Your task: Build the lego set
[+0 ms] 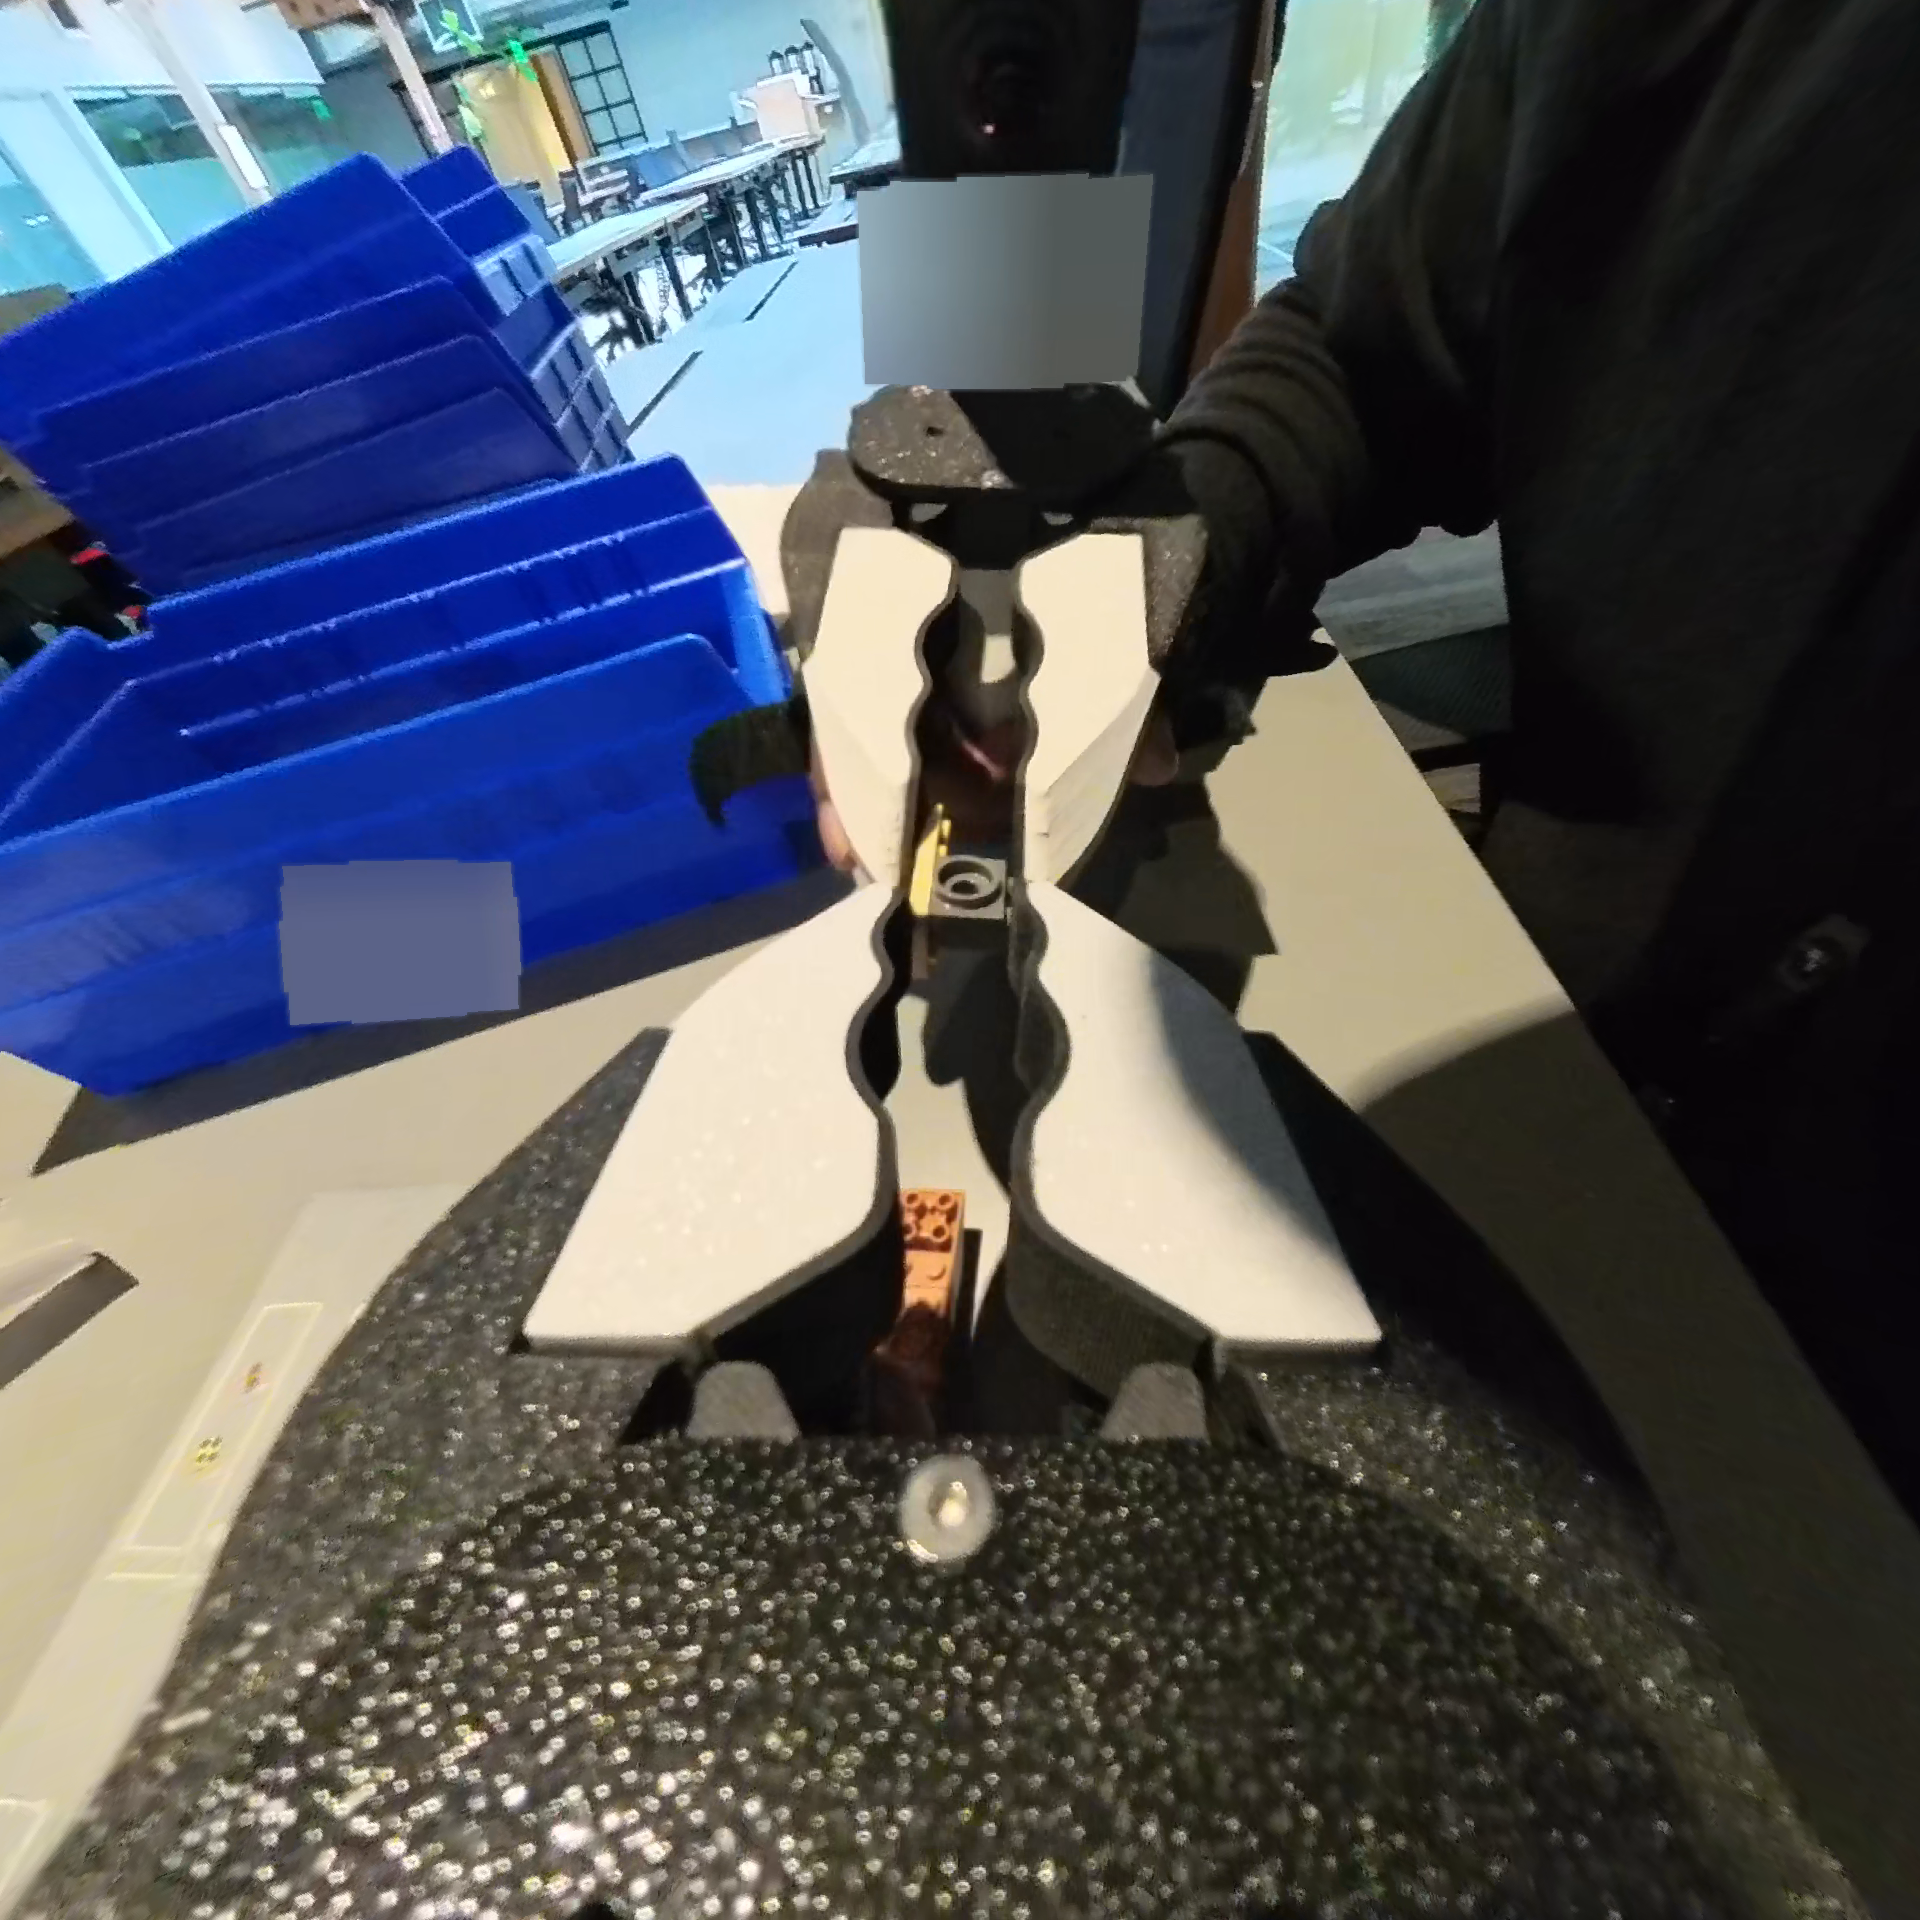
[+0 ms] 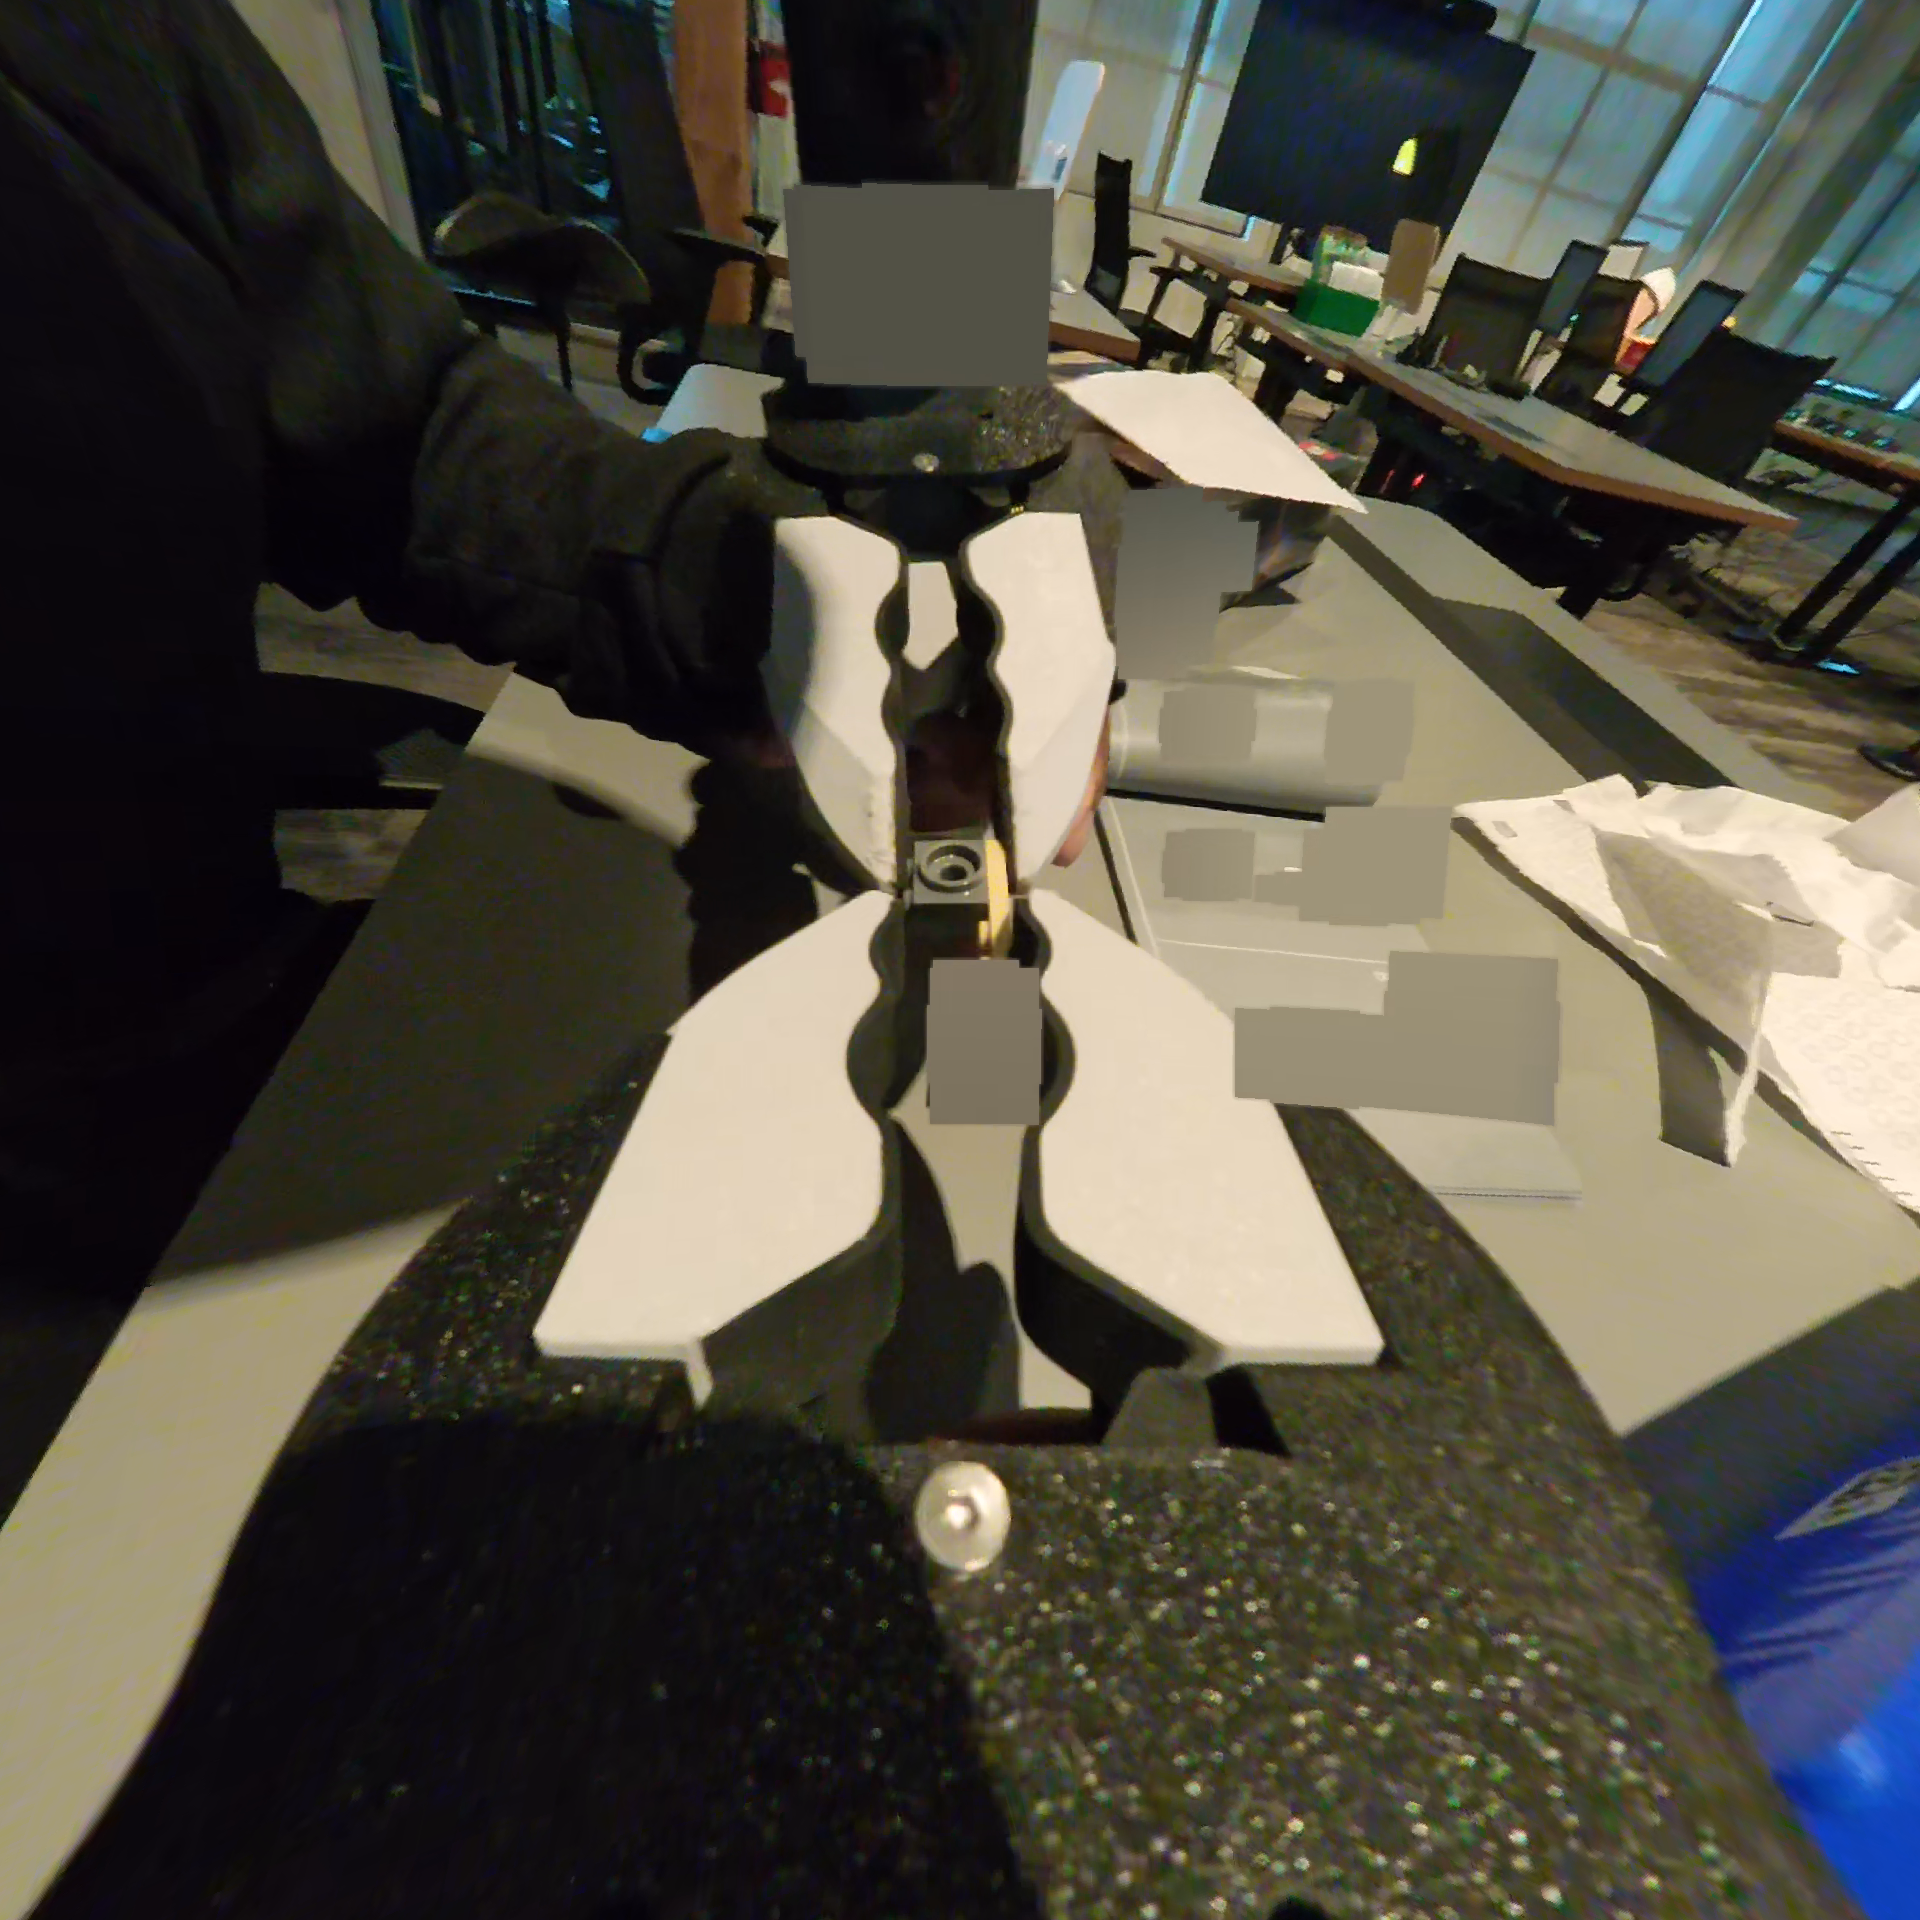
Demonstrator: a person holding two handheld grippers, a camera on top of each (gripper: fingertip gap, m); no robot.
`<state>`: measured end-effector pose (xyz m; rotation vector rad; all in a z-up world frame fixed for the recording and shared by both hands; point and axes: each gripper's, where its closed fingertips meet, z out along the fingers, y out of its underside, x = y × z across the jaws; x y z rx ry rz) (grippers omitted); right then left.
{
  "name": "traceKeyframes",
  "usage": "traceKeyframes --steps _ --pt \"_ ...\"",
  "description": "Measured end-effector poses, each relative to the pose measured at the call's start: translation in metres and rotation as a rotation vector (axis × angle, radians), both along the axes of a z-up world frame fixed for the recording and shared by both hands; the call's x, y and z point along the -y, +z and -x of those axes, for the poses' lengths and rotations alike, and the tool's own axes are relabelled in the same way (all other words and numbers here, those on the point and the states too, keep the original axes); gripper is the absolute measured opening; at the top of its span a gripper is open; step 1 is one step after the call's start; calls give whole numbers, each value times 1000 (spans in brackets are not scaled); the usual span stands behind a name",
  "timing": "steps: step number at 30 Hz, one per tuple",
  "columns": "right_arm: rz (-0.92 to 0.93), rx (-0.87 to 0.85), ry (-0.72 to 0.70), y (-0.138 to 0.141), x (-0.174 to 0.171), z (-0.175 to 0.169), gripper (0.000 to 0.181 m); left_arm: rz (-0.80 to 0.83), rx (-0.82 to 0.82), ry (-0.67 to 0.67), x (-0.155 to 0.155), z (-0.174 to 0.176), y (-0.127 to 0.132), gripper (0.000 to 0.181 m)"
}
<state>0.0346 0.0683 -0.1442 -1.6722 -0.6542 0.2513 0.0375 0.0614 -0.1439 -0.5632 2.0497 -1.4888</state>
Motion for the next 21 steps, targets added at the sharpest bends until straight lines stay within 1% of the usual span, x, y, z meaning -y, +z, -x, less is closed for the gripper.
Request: traceKeyframes --steps 2,5,13,15,21 --pt "-5 9 -12 0 -1 -1 23 2 -8 13 -2 -2 -1 17" --pt "6 21 -15 -2 -1 0 25 -11 -19 23 -3 -4 -5 17" --pt "16 19 -3 -2 1 1 22 41 -42 -2 -1 -2 -4 17" --pt "23 7 1 -3 1 1 18 53 -58 -16 0 -1 -5 17" --pt "33 -21 19 -2 2 2 17 93 -89 -38 1 1 -4 18"
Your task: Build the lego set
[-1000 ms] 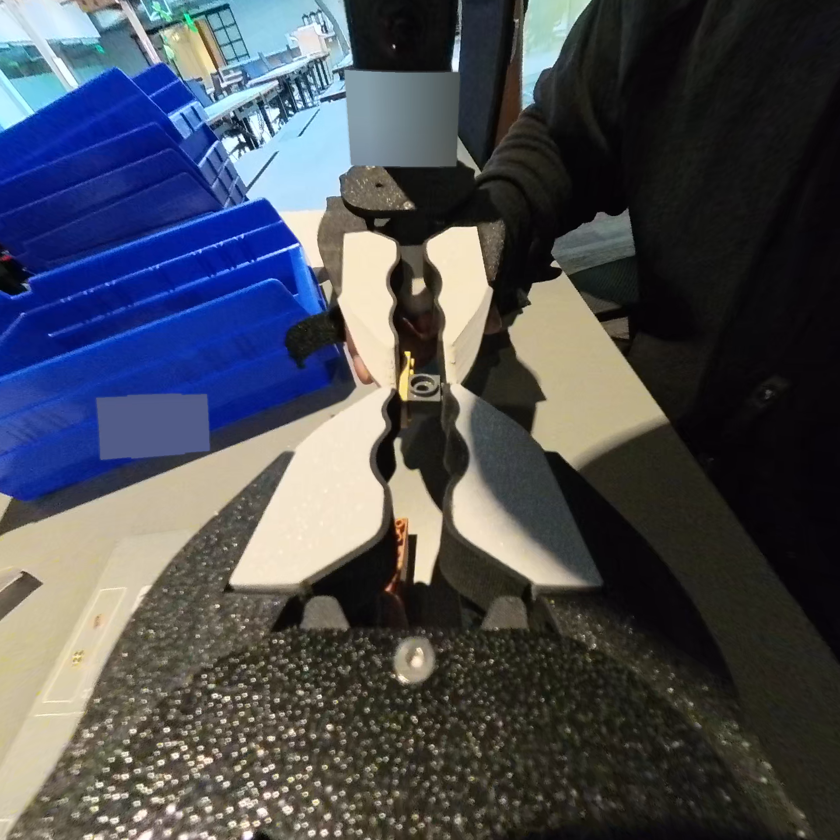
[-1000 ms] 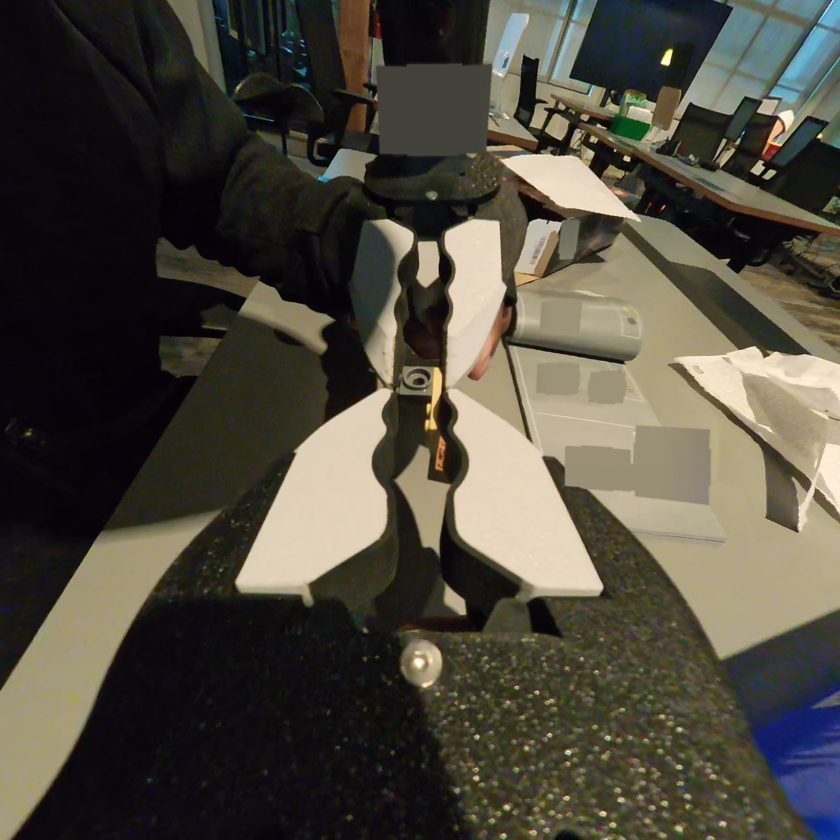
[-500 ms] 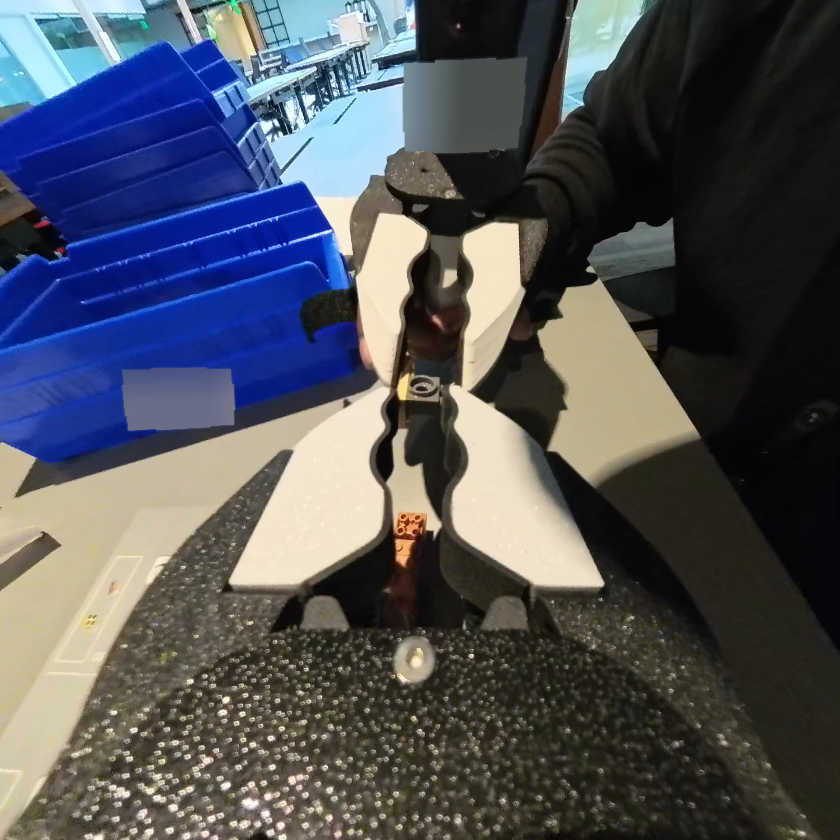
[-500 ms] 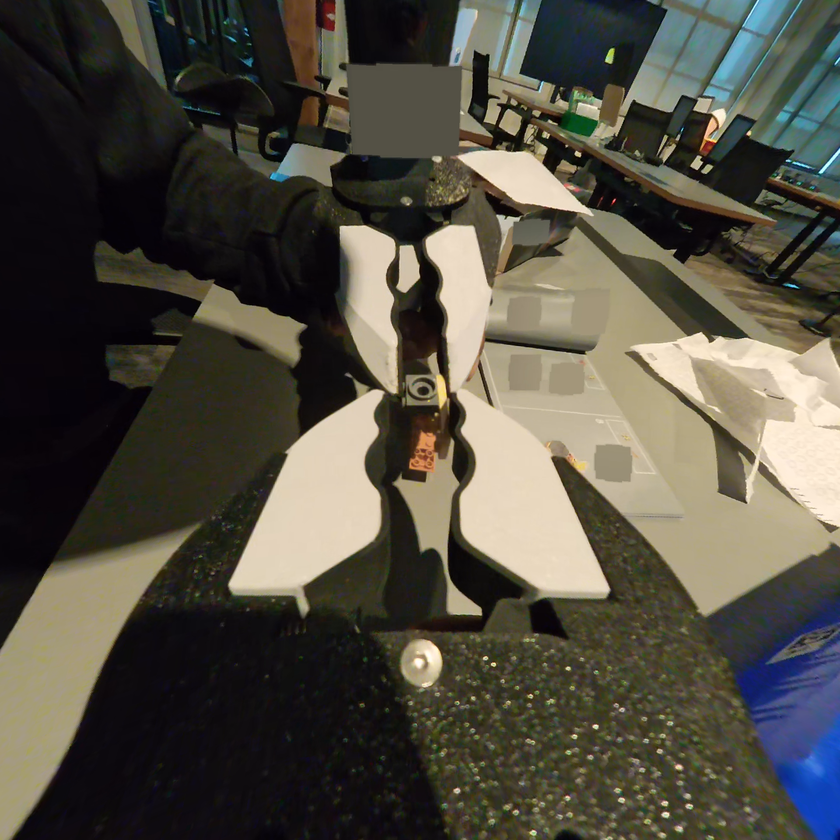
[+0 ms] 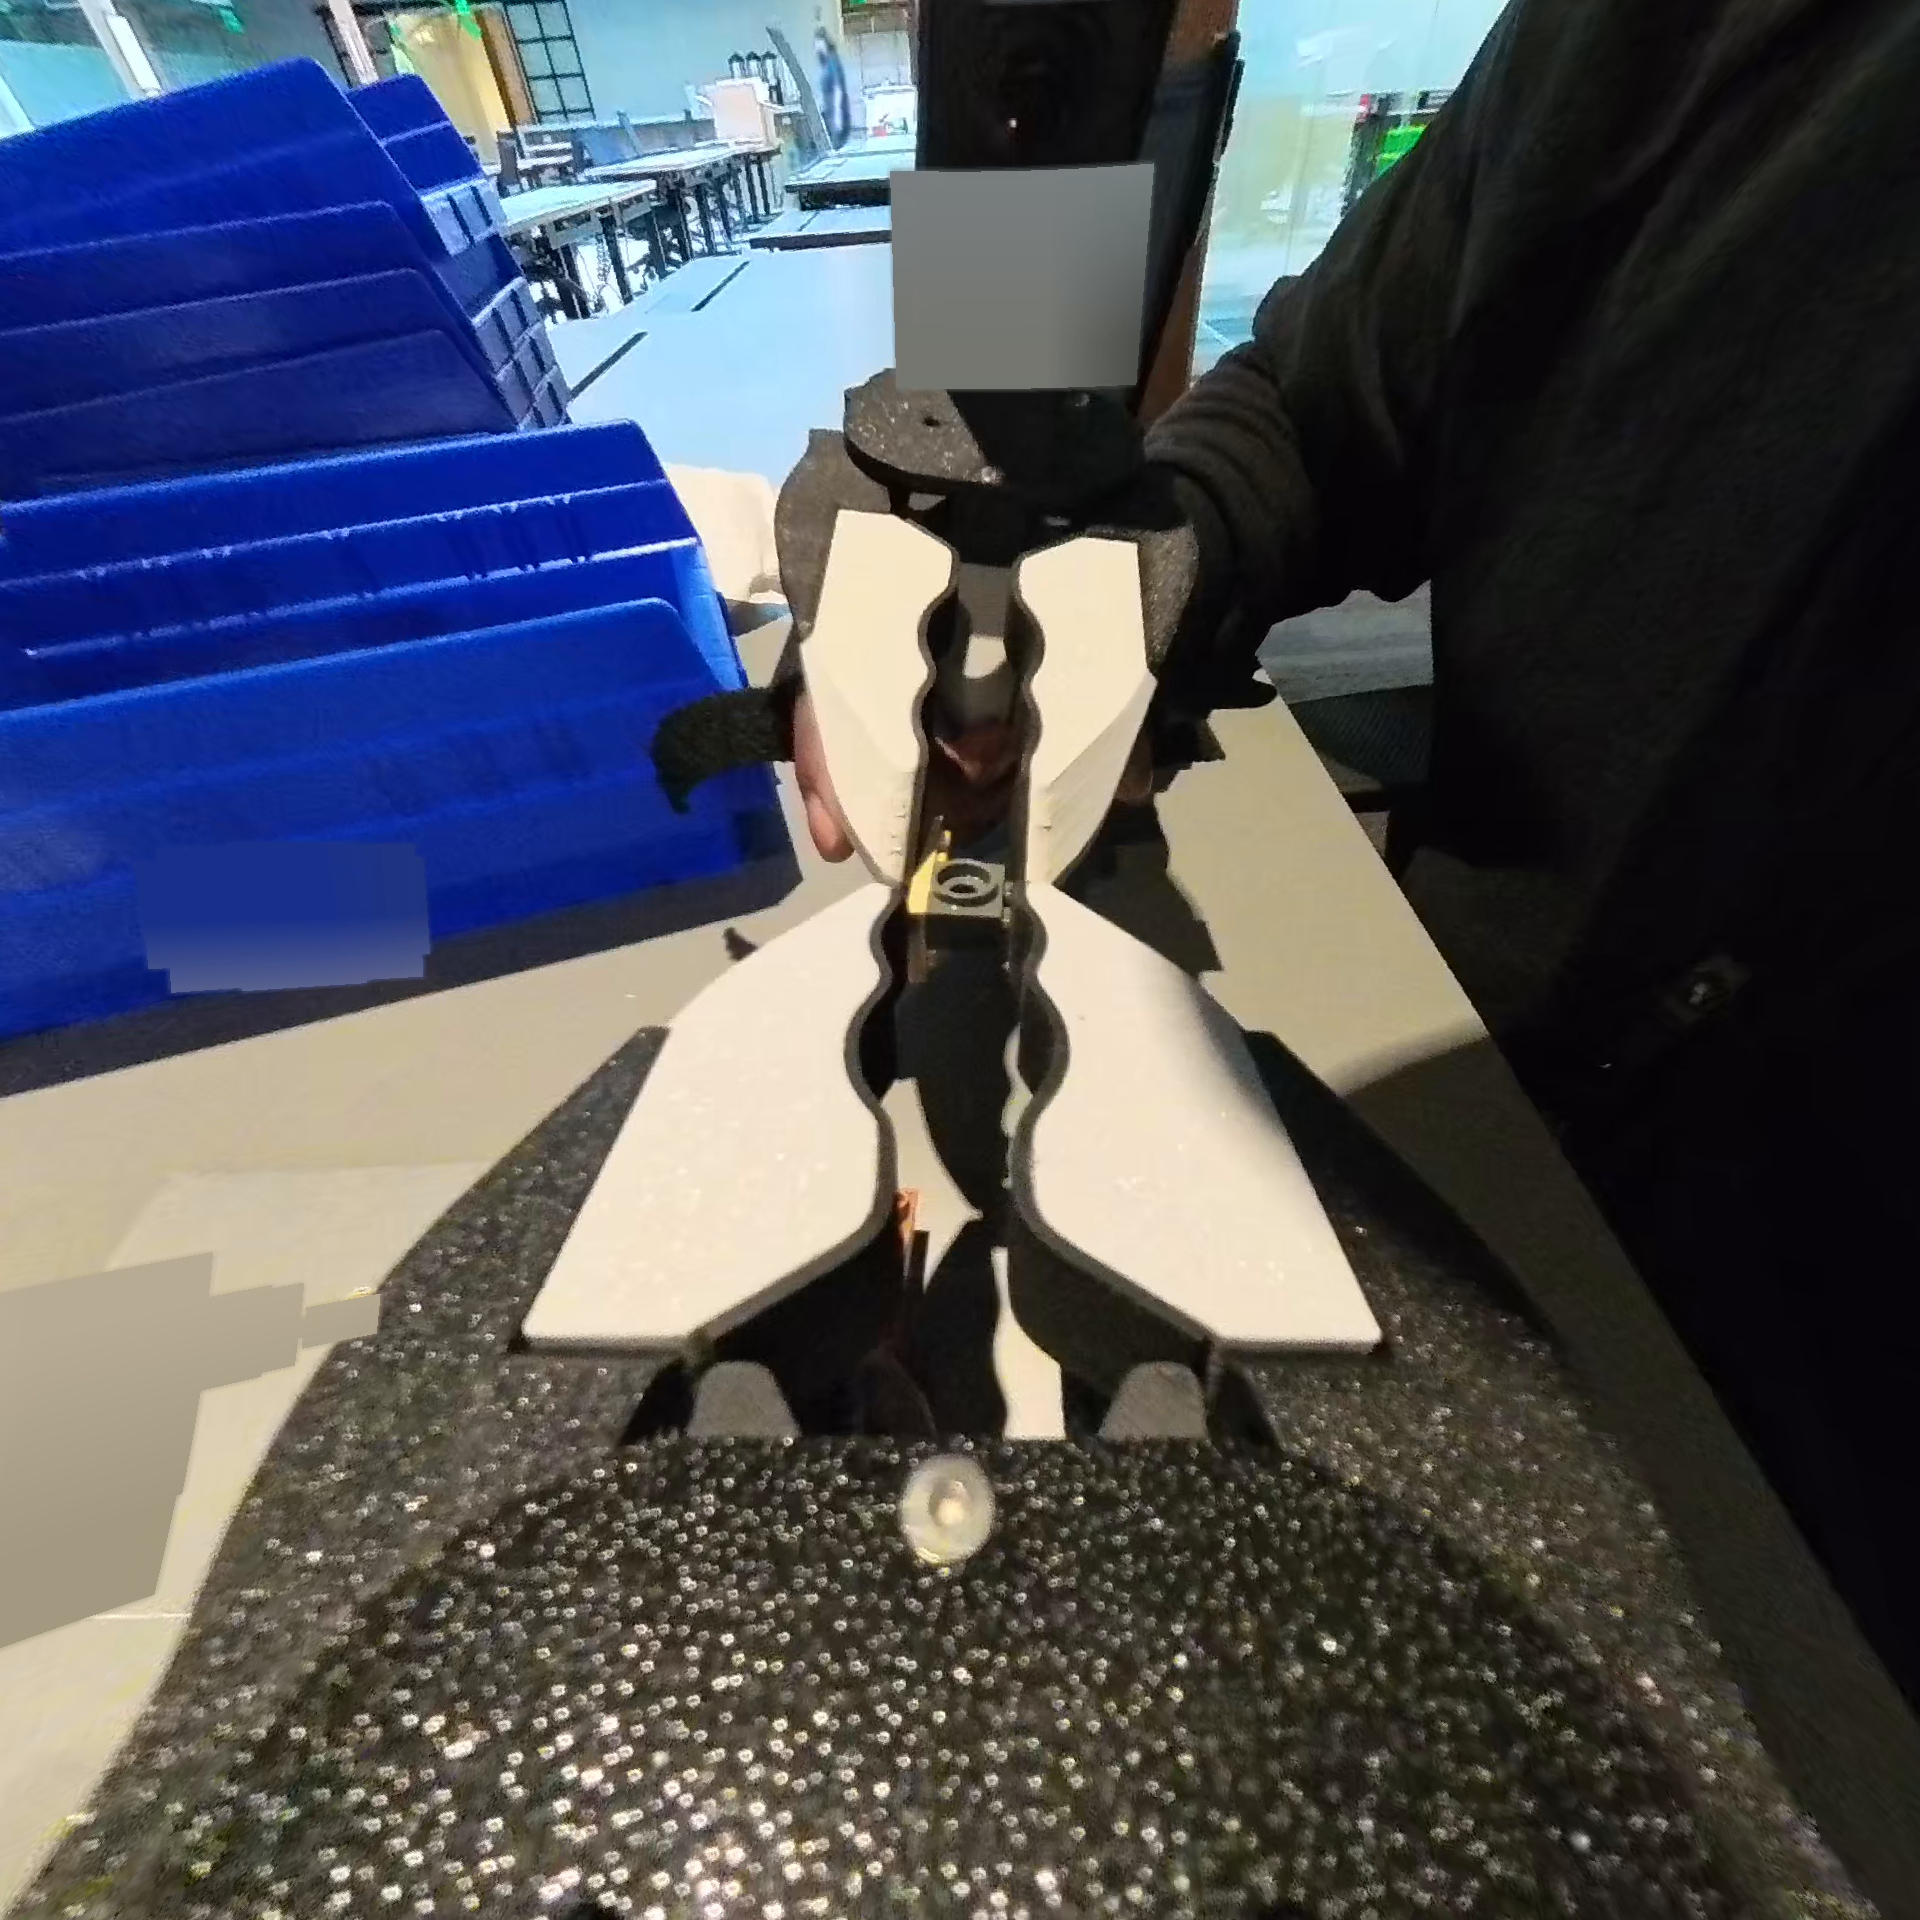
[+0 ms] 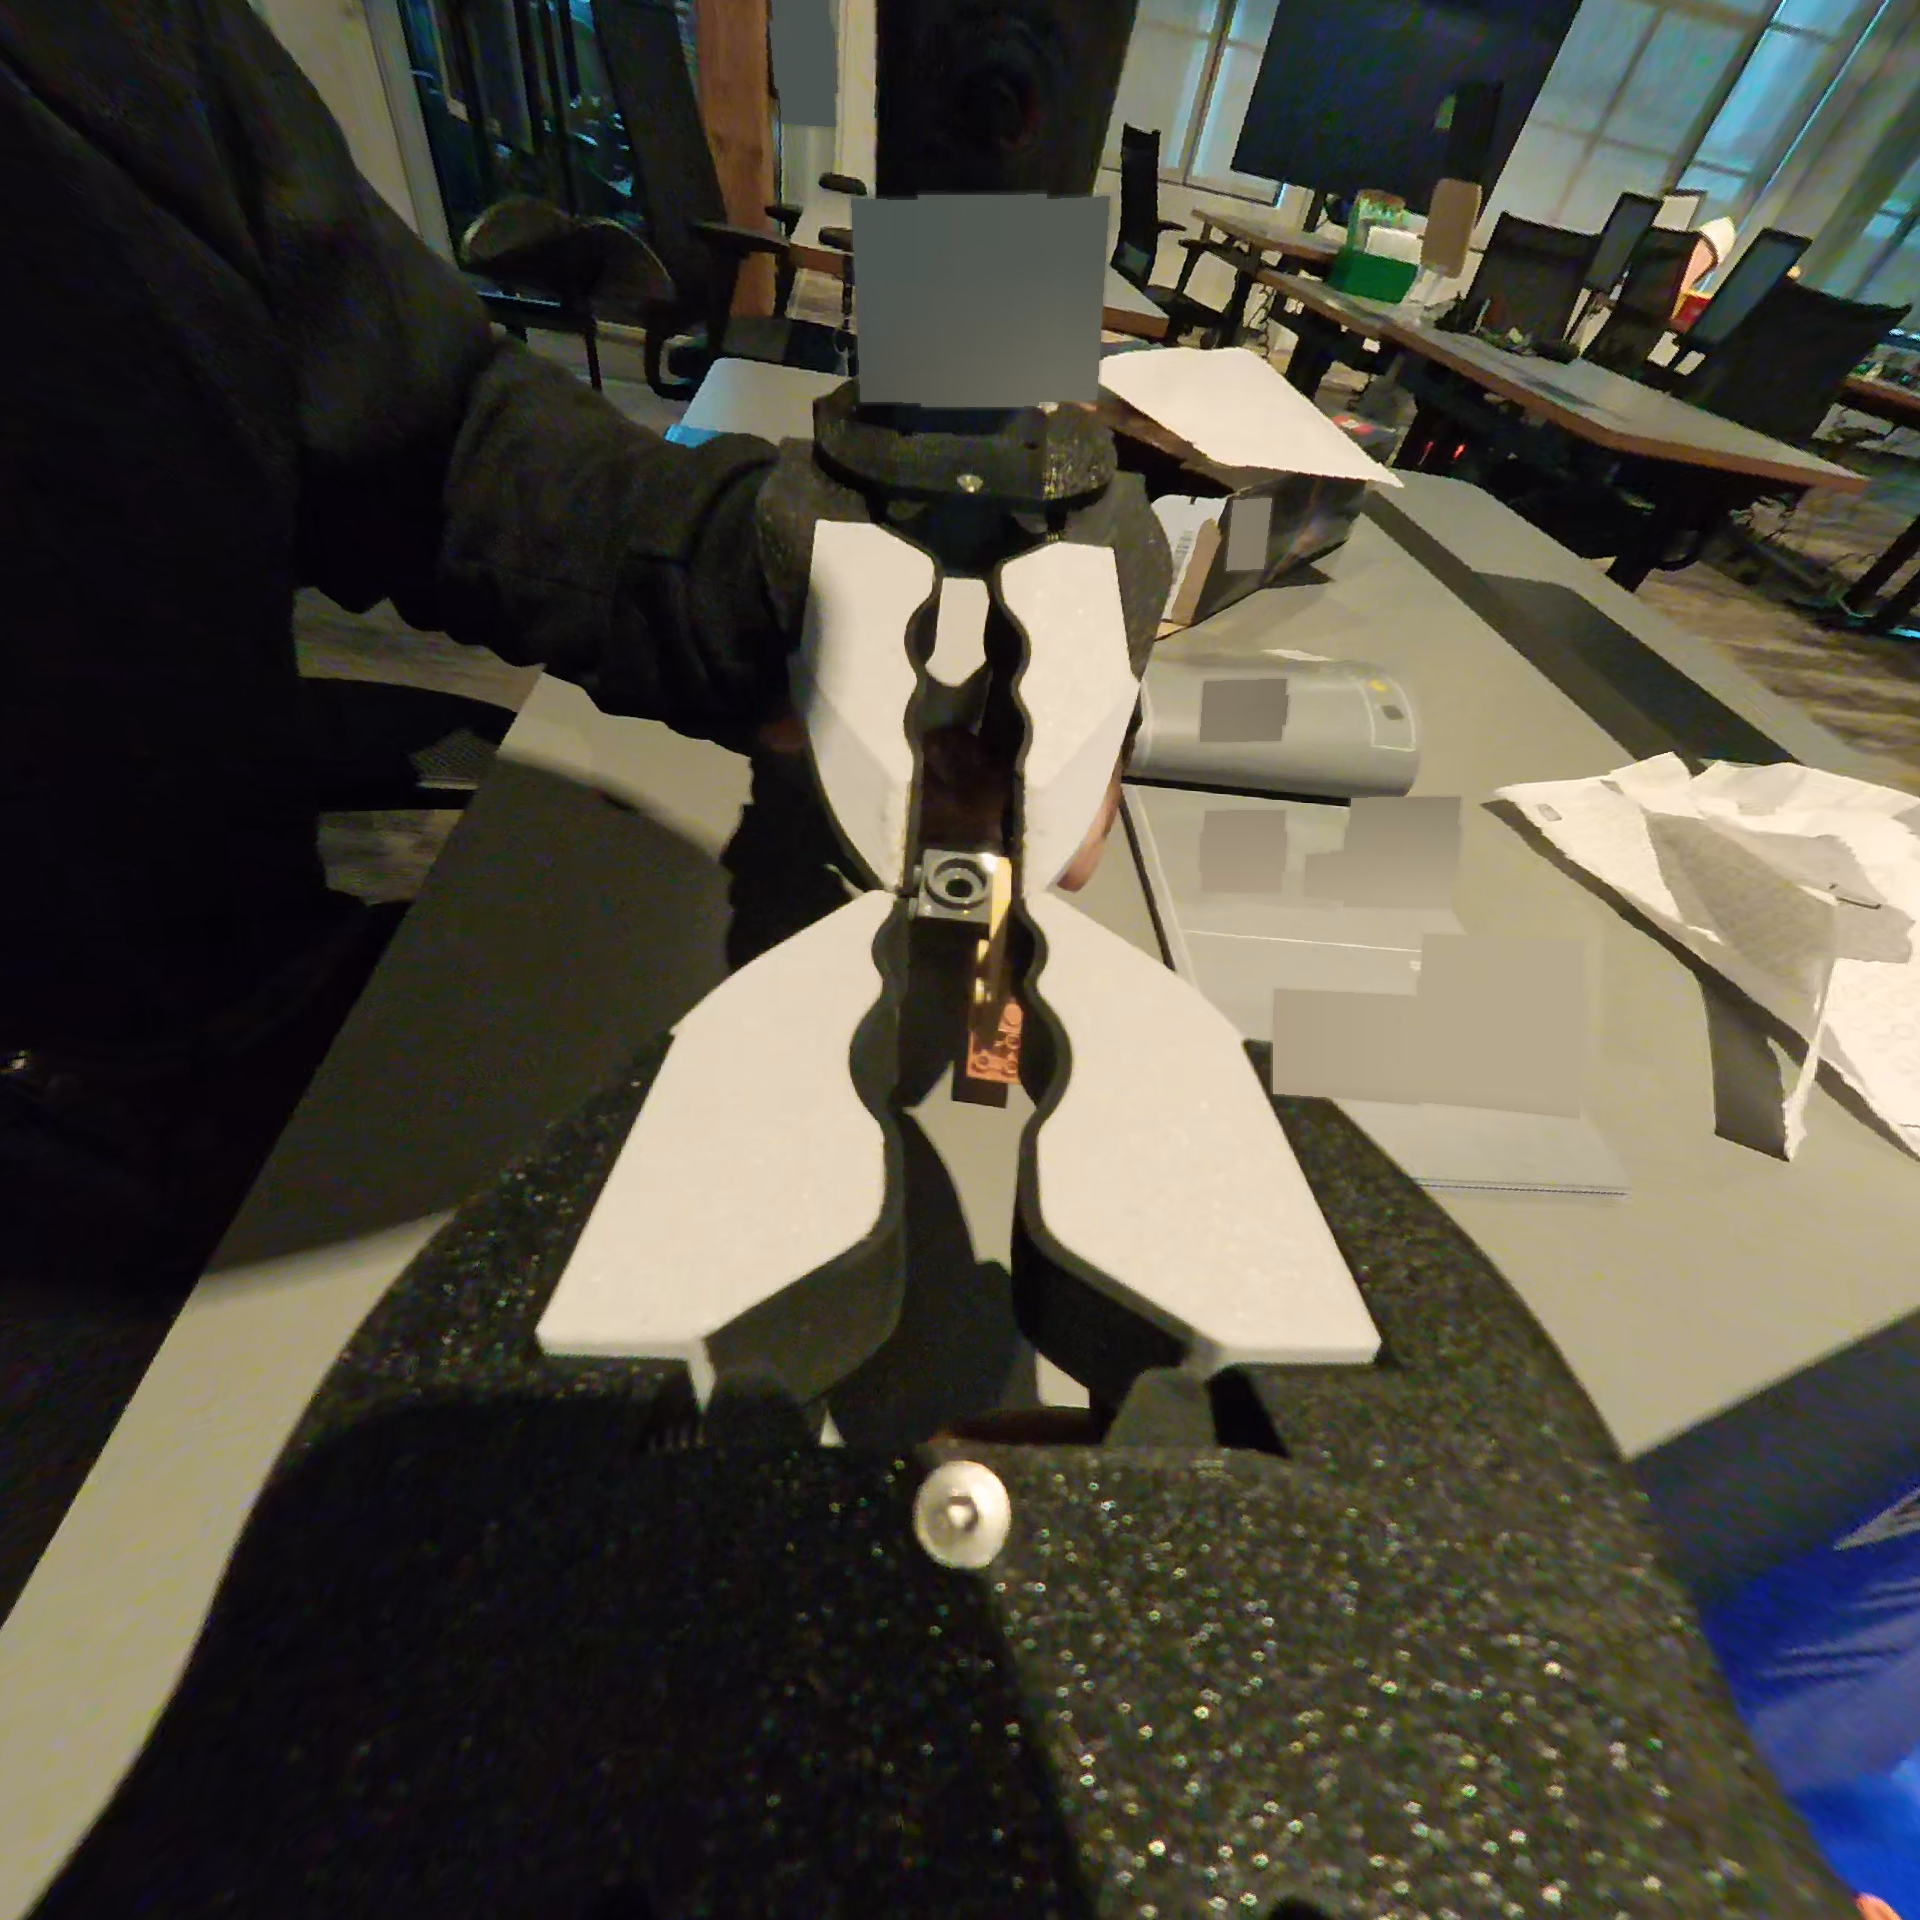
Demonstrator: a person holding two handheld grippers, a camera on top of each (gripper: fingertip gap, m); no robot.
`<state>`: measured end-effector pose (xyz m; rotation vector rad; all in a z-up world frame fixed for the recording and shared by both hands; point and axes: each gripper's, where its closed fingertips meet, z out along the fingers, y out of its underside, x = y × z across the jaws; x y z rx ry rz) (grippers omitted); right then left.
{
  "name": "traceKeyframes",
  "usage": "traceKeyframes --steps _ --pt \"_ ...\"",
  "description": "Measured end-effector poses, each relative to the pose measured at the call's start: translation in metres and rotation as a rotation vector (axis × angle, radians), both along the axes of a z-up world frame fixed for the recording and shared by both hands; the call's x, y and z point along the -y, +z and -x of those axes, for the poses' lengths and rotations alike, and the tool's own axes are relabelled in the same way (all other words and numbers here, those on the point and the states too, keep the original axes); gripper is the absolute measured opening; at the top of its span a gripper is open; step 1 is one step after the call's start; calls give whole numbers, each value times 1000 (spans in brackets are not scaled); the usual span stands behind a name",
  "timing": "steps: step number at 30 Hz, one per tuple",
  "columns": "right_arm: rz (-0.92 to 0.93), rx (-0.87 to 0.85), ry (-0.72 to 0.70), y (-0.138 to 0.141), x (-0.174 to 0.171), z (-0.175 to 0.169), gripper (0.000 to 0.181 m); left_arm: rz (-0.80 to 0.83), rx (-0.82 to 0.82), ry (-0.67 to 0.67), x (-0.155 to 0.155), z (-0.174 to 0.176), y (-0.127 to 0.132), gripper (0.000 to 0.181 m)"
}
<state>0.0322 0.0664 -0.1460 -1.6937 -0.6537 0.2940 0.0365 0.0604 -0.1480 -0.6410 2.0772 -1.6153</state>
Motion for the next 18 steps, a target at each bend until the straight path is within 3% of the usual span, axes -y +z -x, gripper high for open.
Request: traceKeyframes --steps 18 --pt "-24 -4 38 3 3 4 17 -5 25 -23 -1 6 7 22"
